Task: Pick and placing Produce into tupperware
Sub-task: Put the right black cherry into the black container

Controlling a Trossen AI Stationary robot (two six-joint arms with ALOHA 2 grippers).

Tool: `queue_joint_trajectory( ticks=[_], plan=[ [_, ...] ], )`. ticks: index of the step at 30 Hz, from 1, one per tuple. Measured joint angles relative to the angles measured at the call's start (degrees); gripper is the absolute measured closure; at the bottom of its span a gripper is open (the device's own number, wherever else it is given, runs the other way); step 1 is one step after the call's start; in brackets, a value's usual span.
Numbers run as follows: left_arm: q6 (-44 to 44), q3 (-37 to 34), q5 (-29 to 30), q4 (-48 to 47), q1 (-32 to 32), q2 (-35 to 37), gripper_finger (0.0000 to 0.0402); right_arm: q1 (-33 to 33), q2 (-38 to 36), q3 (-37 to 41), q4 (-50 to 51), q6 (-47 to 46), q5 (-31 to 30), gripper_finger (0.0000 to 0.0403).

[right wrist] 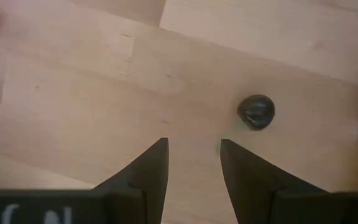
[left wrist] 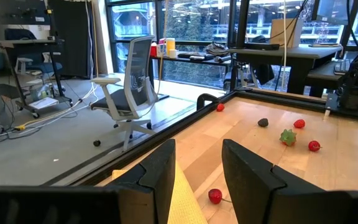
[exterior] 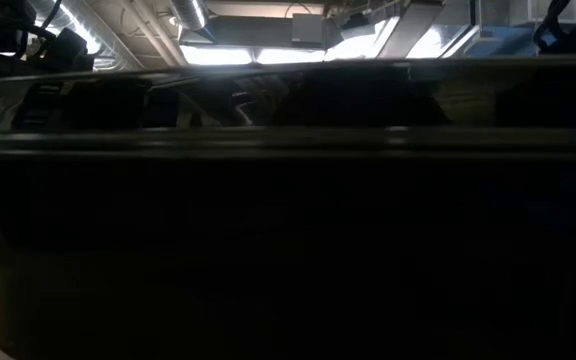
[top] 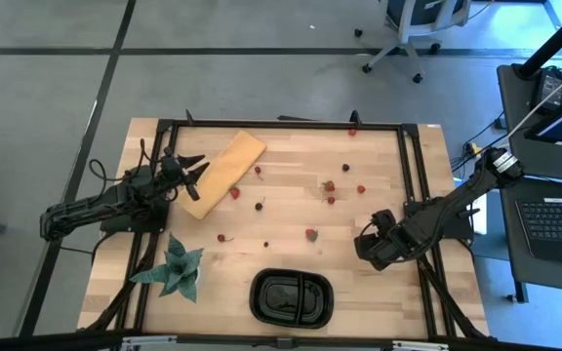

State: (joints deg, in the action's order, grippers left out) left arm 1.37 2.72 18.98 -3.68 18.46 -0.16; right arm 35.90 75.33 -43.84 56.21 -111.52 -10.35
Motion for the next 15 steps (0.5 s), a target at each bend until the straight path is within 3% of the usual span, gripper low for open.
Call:
queue_joint_trajectory(
  ticks=[15],
  plan=[
    [0.0,0.0,0.0,0.0,0.0,0.0,0.0276,0.9,0.7,0.1,2.0,-5.4,3.0,0.0256]
  ],
)
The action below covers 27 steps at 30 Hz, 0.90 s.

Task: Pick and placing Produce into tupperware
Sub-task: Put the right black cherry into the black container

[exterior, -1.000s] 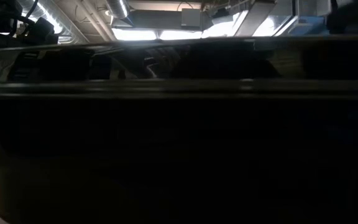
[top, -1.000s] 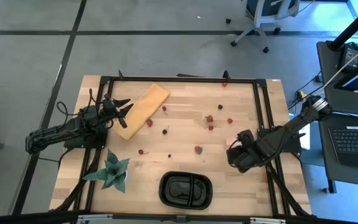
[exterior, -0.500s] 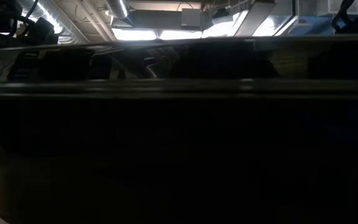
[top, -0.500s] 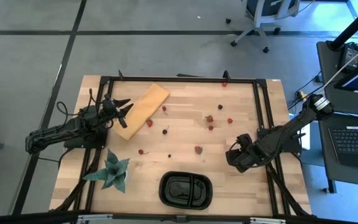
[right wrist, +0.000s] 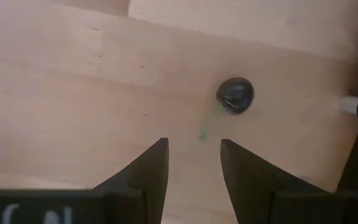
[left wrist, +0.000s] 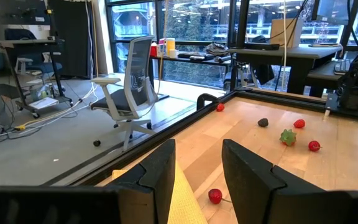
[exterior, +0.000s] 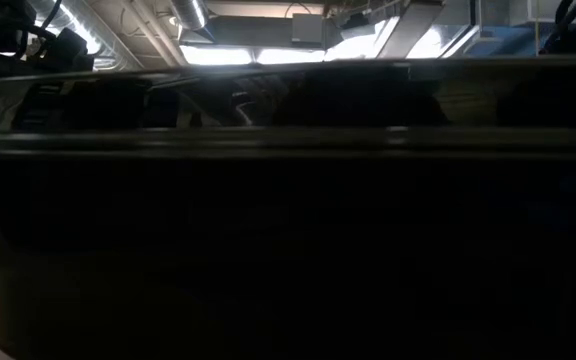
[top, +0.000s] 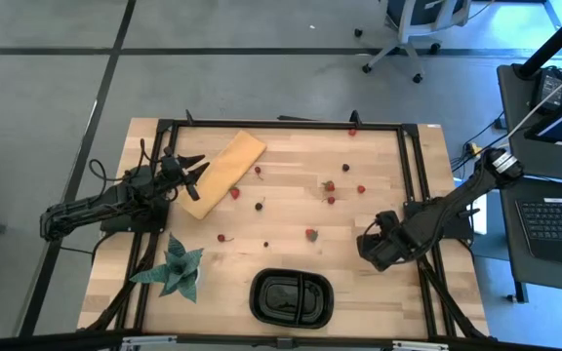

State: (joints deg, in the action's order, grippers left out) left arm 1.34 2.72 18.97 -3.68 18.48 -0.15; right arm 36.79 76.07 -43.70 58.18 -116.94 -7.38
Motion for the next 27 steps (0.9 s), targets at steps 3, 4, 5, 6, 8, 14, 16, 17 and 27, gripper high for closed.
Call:
queue_joint_trajectory(
  ticks=[3,4,5,6,8,14,16,17,27],
  plan=[
    [0.0,0.0,0.0,0.0,0.0,0.0,0.0276,0.9,1.4,0.0,0.4,-1.3,0.0,0.0256],
    [0.0,0.0,0.0,0.0,0.0,0.0,0.0276,1.1,2.0,0.0,0.4,-1.9,0.0,0.0256],
    [0.0,0.0,0.0,0.0,0.0,0.0,0.0276,1.3,2.4,0.0,0.3,-2.8,0.0,0.0256],
    [0.0,0.0,0.0,0.0,0.0,0.0,0.0276,1.4,2.8,0.0,0.1,-3.0,0.0,0.0256],
    [0.0,0.0,0.0,0.0,0.0,0.0,0.0276,1.4,3.8,0.0,-0.4,-3.0,0.0,0.0256],
    [0.0,0.0,0.0,0.0,0.0,0.0,0.0276,1.4,6.4,0.0,-0.4,-3.2,0.0,0.0256],
    [0.0,0.0,0.0,0.0,0.0,0.0,0.0276,1.4,7.3,0.0,-0.4,-3.3,0.1,0.0256],
    [0.0,0.0,0.0,0.0,0.0,0.0,0.0276,1.4,7.6,0.0,-0.4,-3.5,0.3,0.0256],
    [0.0,0.0,0.0,0.0,0.0,0.0,0.0276,0.9,8.4,0.0,-0.6,-4.4,2.0,0.0256]
  ],
)
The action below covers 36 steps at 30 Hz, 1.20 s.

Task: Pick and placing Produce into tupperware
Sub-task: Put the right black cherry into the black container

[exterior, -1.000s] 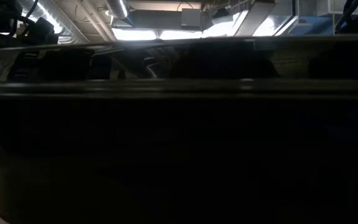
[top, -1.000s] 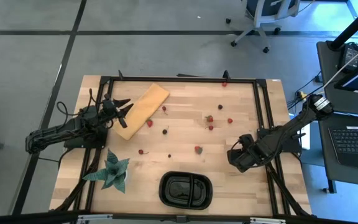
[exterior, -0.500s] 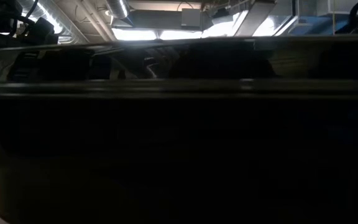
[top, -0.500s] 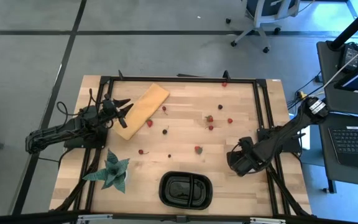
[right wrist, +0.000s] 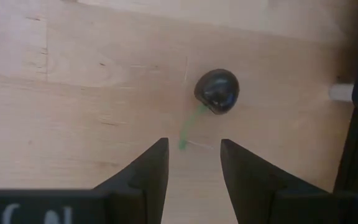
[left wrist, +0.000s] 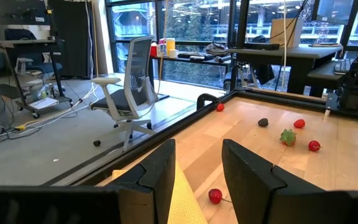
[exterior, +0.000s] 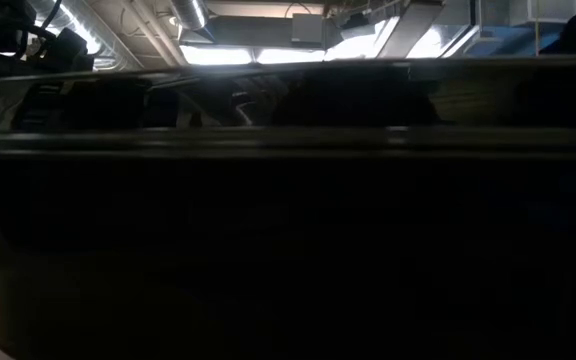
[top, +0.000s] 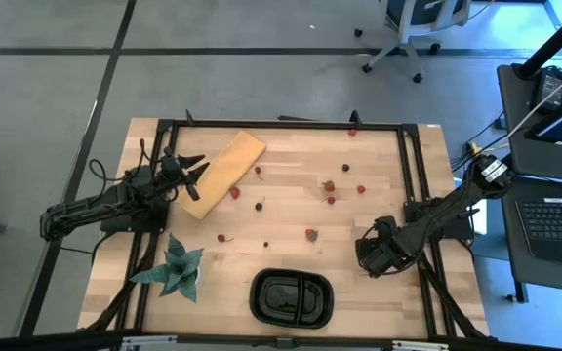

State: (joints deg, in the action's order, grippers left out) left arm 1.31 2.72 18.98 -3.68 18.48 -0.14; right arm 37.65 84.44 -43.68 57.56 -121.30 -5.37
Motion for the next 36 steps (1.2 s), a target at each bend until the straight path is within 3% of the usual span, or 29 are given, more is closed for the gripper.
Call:
queue_joint_trajectory(
  ticks=[6,12,23,36],
  plan=[
    [0.0,0.0,0.0,0.0,0.0,0.0,0.0276,0.0,0.0,1.7,-0.9,-0.2,0.0,0.0256],
    [0.1,0.0,0.0,0.0,0.0,0.0,0.0276,0.0,-0.3,7.3,-10.3,-1.6,-0.3,0.0256],
    [0.0,0.0,0.0,0.0,0.0,0.0,0.0276,0.0,-0.2,7.8,-9.4,0.1,-0.8,0.0257],
    [-0.4,0.0,0.0,0.0,0.0,0.0,0.0276,0.0,-0.1,7.9,-9.7,4.1,-1.4,0.0356]
  ],
)
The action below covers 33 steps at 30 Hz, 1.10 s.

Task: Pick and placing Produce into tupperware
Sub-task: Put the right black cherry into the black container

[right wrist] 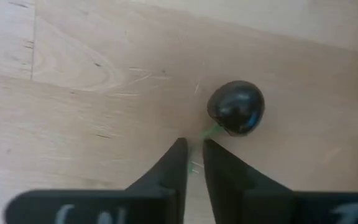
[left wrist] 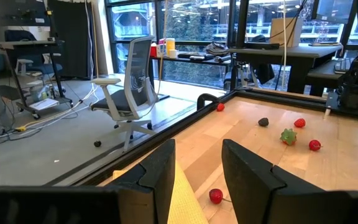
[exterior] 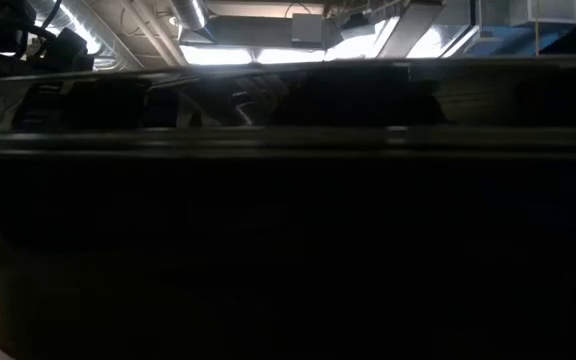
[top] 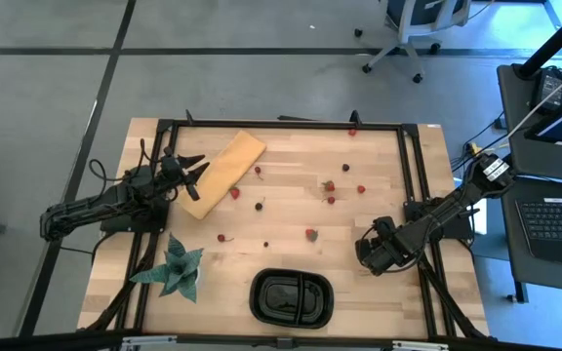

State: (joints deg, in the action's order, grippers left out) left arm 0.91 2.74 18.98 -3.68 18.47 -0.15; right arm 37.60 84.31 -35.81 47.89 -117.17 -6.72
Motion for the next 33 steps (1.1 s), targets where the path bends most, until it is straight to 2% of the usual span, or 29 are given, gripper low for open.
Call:
queue_joint_trajectory(
  ticks=[6,18,22,29,33],
  plan=[
    [0.0,0.0,0.0,0.0,0.0,0.0,0.0276,0.0,0.0,0.0,0.3,2.2,0.2,0.0397],
    [0.1,0.0,0.0,0.0,0.0,0.0,0.0276,0.0,0.1,-0.7,0.9,4.6,0.4,0.0399],
    [0.1,0.0,0.0,0.0,0.0,0.0,0.0276,0.0,0.4,-4.2,5.4,8.8,1.0,0.04],
    [0.1,0.0,0.0,0.0,0.0,0.0,0.0276,0.0,0.3,-13.6,6.4,19.0,0.6,0.0401],
    [0.3,0.0,0.0,0.0,0.0,0.0,0.0276,0.0,0.2,-19.7,5.8,21.7,-2.8,0.0401]
  ],
)
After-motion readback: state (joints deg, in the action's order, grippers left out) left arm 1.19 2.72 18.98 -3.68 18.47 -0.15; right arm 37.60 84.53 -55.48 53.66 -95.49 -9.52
